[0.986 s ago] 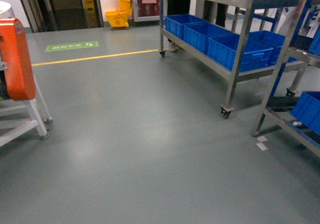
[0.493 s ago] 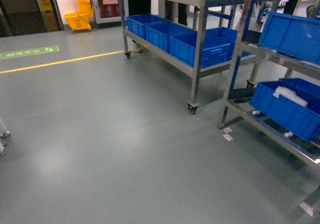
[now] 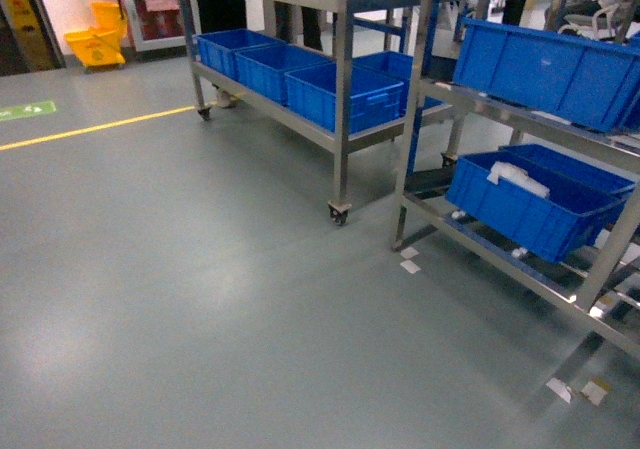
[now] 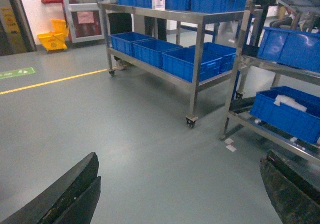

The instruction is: Pick red block from blue box to shelf

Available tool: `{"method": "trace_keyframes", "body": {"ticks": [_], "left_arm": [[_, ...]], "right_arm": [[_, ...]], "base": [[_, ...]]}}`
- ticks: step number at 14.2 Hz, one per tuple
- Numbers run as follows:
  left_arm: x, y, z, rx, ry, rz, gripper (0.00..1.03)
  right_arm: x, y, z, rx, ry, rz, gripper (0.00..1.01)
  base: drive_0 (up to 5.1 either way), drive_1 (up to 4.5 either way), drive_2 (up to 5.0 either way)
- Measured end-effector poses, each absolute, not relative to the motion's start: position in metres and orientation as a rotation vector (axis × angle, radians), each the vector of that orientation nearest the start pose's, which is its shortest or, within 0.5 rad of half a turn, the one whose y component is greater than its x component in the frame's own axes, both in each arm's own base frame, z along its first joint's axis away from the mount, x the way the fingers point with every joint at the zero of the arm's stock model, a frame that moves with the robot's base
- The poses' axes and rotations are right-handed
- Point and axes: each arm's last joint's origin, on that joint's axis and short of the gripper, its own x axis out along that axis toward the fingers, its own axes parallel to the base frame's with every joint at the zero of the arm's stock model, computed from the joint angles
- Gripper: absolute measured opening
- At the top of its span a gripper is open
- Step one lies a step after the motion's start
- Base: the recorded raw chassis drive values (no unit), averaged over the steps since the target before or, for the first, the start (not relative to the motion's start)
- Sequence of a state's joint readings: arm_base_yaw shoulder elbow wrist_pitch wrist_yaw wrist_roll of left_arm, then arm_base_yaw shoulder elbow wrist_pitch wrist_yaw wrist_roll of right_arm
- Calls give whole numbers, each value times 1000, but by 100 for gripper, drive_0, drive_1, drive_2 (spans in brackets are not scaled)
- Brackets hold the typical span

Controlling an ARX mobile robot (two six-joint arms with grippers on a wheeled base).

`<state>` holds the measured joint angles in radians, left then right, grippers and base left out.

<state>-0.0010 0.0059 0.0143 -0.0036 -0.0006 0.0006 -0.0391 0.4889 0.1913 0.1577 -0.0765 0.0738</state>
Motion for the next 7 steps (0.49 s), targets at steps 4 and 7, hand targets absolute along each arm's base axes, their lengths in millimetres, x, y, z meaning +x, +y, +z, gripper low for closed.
{"method": "trace_keyframes", "body": {"ticks": [4,7], "left_arm": [[97,0,168,1,-5,0,98],[97,0,168,1,-5,0,98]], "right_arm": [[134,-3,200,82,140,32,28],[134,-3,200,82,141,32,28]], "base": [[-159,-159,-159],[-163,-163,-163]]}}
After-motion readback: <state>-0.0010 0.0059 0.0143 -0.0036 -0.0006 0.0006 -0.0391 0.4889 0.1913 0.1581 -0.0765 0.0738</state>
